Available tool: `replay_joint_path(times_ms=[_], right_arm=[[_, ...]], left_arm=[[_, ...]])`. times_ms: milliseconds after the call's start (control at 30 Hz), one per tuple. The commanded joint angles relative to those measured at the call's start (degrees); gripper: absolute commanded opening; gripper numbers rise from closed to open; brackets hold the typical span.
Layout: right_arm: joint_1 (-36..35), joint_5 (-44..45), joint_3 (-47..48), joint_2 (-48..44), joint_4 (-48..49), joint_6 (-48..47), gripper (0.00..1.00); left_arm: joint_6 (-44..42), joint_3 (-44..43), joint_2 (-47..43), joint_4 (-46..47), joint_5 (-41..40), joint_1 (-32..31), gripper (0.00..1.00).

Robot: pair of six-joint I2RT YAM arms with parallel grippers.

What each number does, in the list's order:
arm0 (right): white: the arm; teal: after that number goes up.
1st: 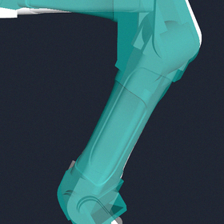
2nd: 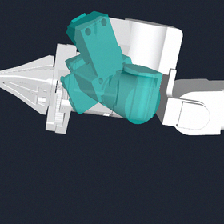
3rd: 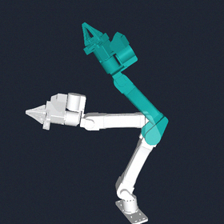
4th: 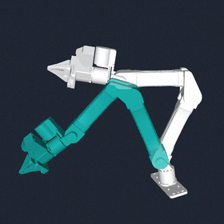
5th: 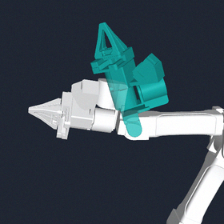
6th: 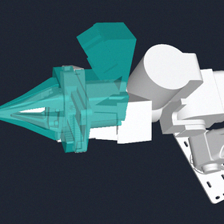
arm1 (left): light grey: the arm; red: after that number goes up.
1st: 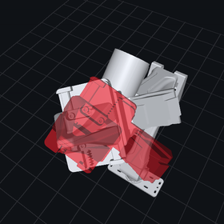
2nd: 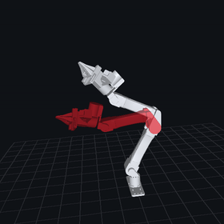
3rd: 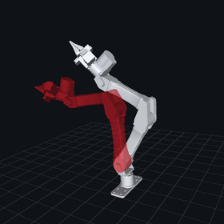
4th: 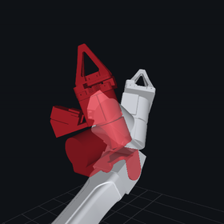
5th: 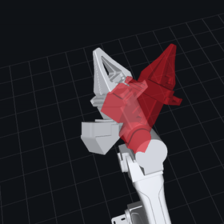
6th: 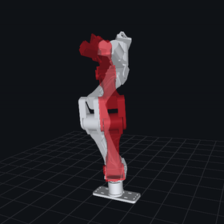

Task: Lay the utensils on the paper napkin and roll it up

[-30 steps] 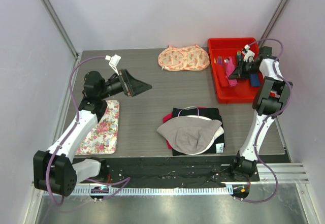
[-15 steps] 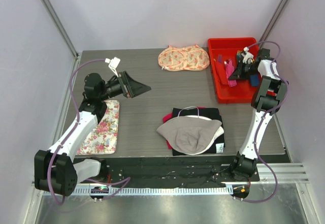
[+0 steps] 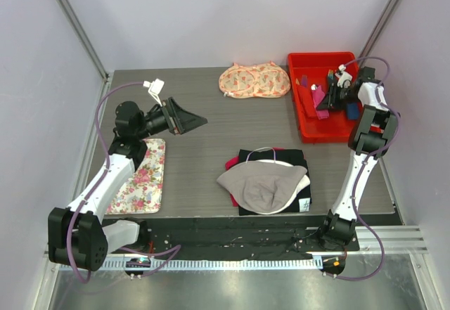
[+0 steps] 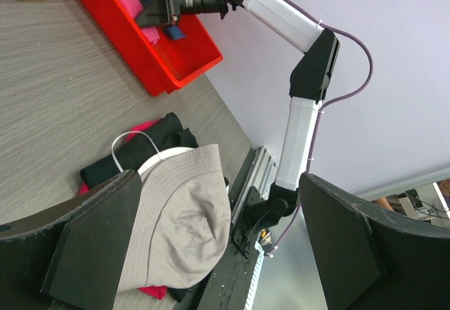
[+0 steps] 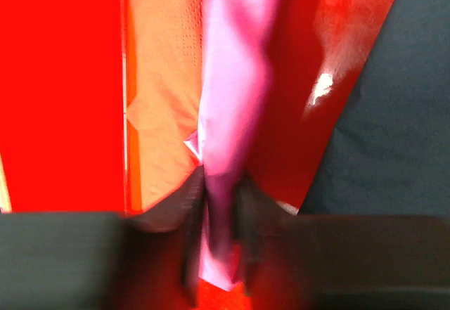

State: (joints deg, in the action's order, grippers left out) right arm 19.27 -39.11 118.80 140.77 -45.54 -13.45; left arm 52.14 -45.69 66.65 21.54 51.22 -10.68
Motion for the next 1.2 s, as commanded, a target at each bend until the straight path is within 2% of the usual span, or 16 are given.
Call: replay_joint_path(times_ms=[0, 67, 633, 800, 1100, 1167], right_arm=[[0.68, 4.92, 1.61, 1.88, -0.08, -1.75, 0.40], [0.68, 5.54, 1.61, 1.79, -0.16, -1.75, 0.48], [0.77, 9.49, -0.85, -2.87, 0.71, -2.02, 0.61], [0.69, 8.00, -1.56, -4.71, 1.42, -0.79, 0.68], [0.68, 2.47, -2.70, -8.40, 1.24, 0.00, 0.72], [0.68, 0.89, -2.70, -9.63, 1.42, 0.71, 0.72]], left_arm=[[0.51, 0.43, -0.12, 2.98, 1.07, 0.48, 1.00], [0.77, 0.25, -0.21, 3.07, 1.07, 0.48, 1.00], [1.74, 0.08, 0.06, 3.25, 0.11, 0.48, 1.00], [1.39, 0.16, -0.12, 2.10, -0.51, 0.48, 1.00], [0.86, -0.27, 0.67, 2.10, -0.69, 0.48, 1.00], [-1.06, -1.23, 0.85, -0.43, -0.95, 0.48, 1.00]])
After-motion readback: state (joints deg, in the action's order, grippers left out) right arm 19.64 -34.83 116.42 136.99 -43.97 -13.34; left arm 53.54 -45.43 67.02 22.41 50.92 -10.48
